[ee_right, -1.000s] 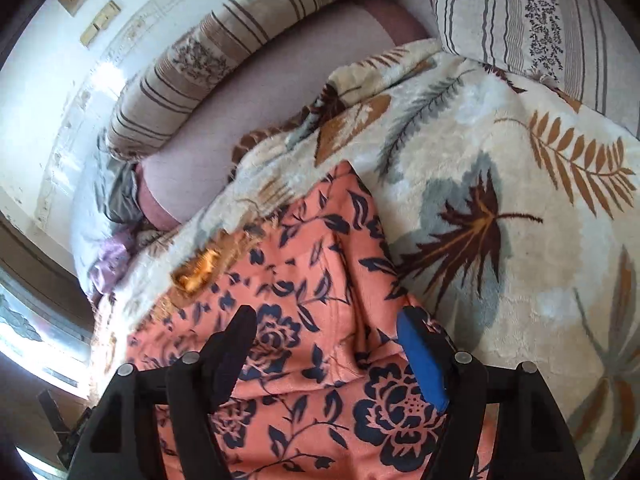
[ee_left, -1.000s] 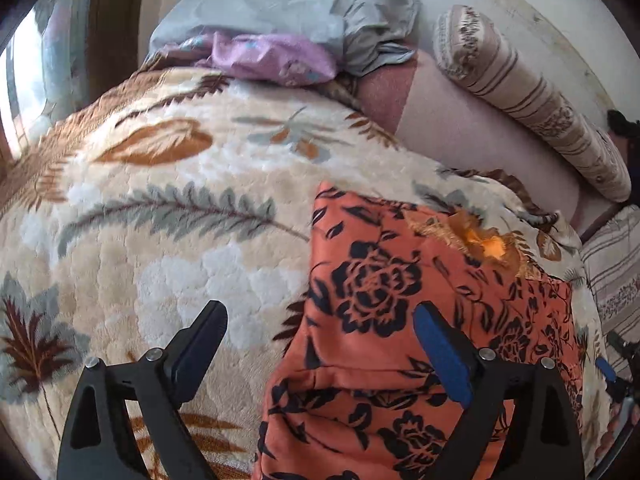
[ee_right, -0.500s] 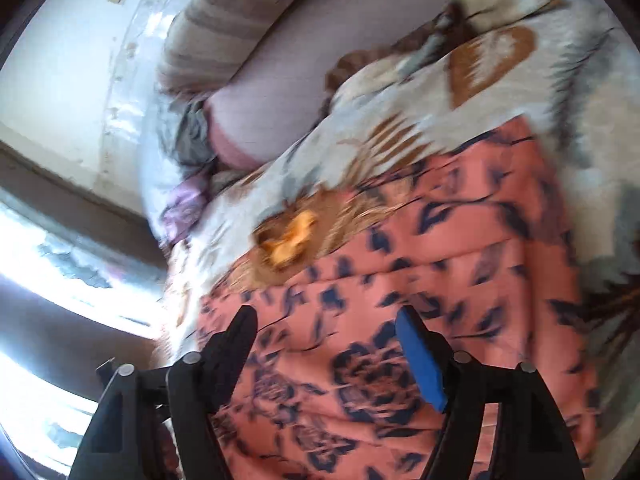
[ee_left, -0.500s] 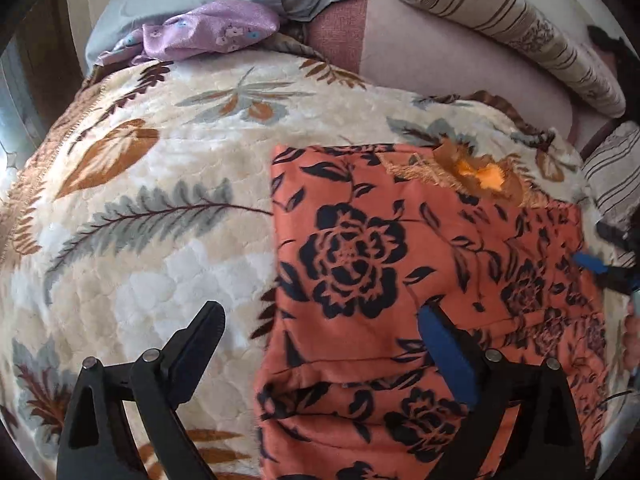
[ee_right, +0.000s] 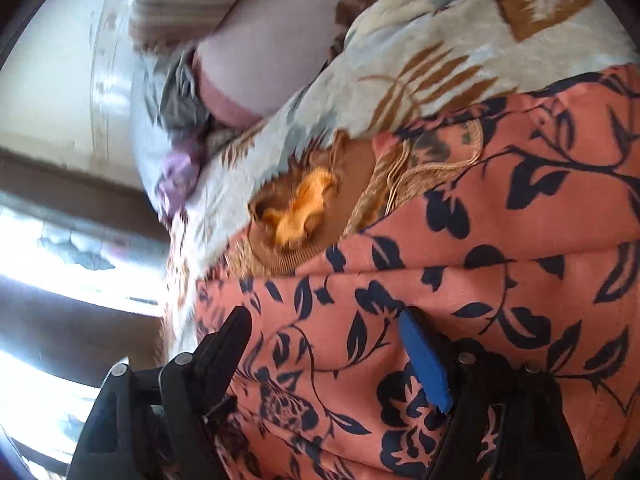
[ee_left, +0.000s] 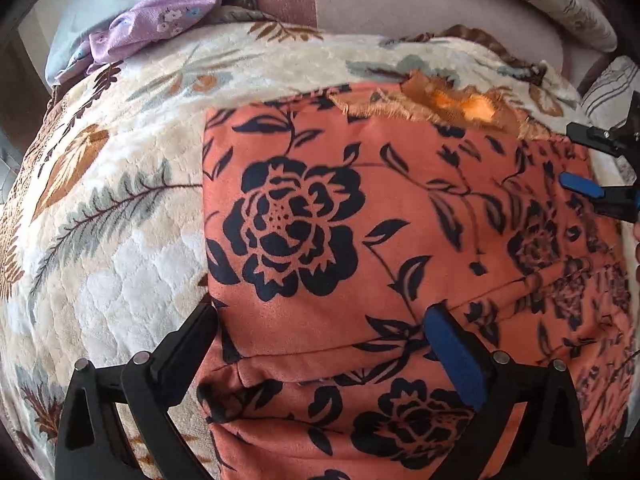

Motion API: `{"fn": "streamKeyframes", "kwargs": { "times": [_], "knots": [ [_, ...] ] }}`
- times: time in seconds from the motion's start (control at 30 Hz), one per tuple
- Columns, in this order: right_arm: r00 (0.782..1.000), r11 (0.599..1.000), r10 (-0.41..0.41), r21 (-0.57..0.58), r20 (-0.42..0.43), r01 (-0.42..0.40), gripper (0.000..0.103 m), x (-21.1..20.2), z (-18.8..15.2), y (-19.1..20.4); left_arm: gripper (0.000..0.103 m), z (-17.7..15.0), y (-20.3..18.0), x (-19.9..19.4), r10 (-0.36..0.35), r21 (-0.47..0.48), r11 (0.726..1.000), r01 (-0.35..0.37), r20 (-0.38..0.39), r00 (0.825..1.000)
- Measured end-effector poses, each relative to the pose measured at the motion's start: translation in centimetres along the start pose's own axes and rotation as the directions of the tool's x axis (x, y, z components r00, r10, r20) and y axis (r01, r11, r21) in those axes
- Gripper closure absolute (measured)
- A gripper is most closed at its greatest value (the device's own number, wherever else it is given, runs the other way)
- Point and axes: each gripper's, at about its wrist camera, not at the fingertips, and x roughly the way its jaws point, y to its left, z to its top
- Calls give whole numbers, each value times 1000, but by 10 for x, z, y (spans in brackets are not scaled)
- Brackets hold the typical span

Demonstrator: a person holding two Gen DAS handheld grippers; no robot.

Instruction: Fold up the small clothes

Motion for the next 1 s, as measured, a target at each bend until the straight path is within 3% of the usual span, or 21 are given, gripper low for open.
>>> {"fn": "streamKeyframes", "kwargs": {
  "times": [0.03,0.1,0.13,0.17,0.27,0.3,0.33,0.4,0.47,0.53,0.63,0.7,0.8,0.87,0.9,0.97,1.0],
  "knots": [
    [998,998,56,-39,-8,-57,21,-3,-5,12,1,3,3,-10,-30,-8,1000,30,51,998],
    [974,980,165,-88,-158,-180,13,13,-19,26,1,13,17,-17,-19,-41,999,24,119,993],
    [972,980,106,-145,-209,-138,13,27,-27,29,1,19,28,-10,-11,-84,996,20,105,994],
    [975,981,-6,-189,-223,-37,13,39,-32,23,1,26,41,0,-28,-147,988,39,74,997],
    [992,996,31,-74,-123,-41,17,24,-32,14,2,29,82,42,-117,-320,942,96,-49,992],
    [996,994,18,-102,-91,-27,16,15,-34,23,2,33,80,41,-89,-301,951,75,-34,995],
    [996,989,53,-137,-79,-63,15,8,-39,33,2,38,72,37,-40,-256,966,31,-28,999],
    [979,970,141,-179,-149,-167,14,14,-47,38,2,44,56,35,45,-166,985,-46,-8,999],
    [983,984,-5,-176,-183,-28,14,36,-47,14,2,42,52,36,63,-183,981,-65,-15,998],
    [988,993,102,-44,-116,-108,21,15,-42,-4,2,33,48,22,49,-215,976,-46,10,999],
    [997,994,74,-83,-17,-75,20,-18,-31,-3,2,17,34,-5,49,-153,988,-30,122,991],
    [997,997,79,-23,-1,-79,20,-29,-20,-22,2,12,20,-12,38,-99,995,-24,151,988],
    [997,990,64,124,31,-67,20,-39,11,-79,1,4,2,-6,8,-27,1000,-5,125,992],
    [971,934,207,271,117,-232,23,-56,32,-119,1,-4,-3,6,50,-6,999,-49,56,997],
    [967,924,199,299,156,-239,23,-63,41,-125,1,-14,-4,3,66,-15,998,-66,47,997],
    [973,951,95,268,212,-151,19,-81,57,-122,1,-25,2,-7,34,-55,998,-30,72,997],
    [972,955,100,255,213,-154,16,-82,64,-122,1,-29,5,-12,22,-74,997,-16,78,997]
  ]
}}
